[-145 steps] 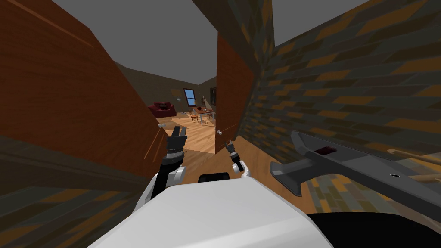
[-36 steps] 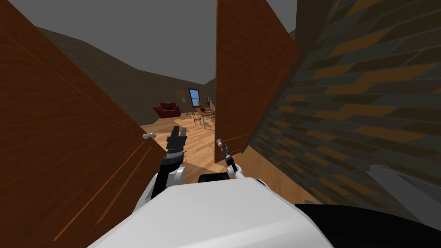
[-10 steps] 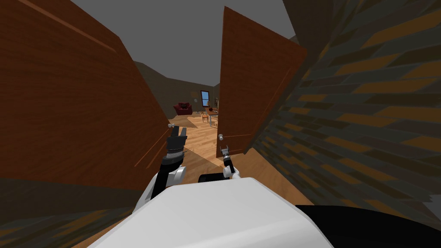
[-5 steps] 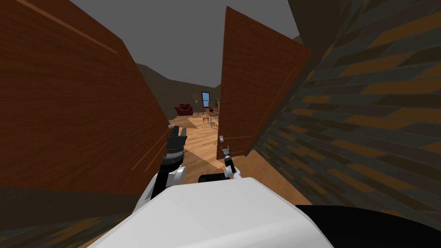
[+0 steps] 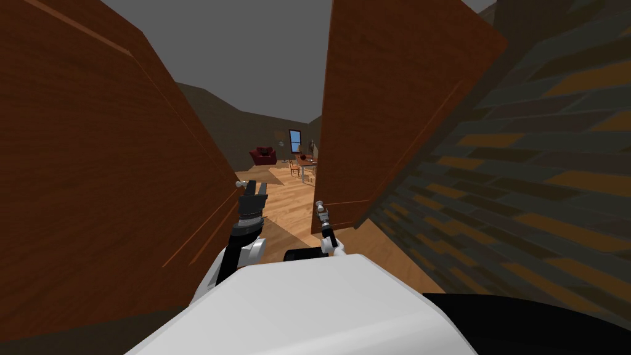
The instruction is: Push the door open
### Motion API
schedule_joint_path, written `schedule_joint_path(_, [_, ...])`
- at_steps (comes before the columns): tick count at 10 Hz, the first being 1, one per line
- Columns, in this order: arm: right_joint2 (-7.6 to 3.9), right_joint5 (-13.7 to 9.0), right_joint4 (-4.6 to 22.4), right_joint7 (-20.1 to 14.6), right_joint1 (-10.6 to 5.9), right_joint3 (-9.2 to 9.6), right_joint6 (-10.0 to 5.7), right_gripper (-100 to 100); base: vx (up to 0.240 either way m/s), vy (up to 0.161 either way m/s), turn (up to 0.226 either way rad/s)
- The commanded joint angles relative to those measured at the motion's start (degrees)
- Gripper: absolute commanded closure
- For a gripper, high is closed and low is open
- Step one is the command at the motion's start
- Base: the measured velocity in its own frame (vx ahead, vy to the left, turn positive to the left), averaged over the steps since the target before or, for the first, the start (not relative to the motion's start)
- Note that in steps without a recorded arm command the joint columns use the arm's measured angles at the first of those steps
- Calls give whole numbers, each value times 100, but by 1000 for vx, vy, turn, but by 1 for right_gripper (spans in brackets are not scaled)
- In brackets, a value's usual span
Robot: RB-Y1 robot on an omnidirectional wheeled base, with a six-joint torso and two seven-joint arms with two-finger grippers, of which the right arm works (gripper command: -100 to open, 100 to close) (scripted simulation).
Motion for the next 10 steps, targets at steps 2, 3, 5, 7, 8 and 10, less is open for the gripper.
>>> schedule_joint_path(2, [42, -6, -24, 5, 10, -10, 11, -100, 135, 36, 14])
schedule_joint_path(3, [42, -6, -24, 5, 10, -10, 11, 100, -9, -6, -14])
schedule_joint_path(5, [42, -6, -24, 5, 10, -10, 11, 100, -27, -11, 9])
schedule_joint_path(7, [42, -6, -24, 5, 10, -10, 11, 100, -13, -2, -1])
schedule_joint_path(8, [42, -6, -24, 5, 10, -10, 11, 100, 0, 0, 0])
schedule_joint_path(10, [-33, -50, 3, 31, 17, -97, 16, 100, 129, 42, -23])
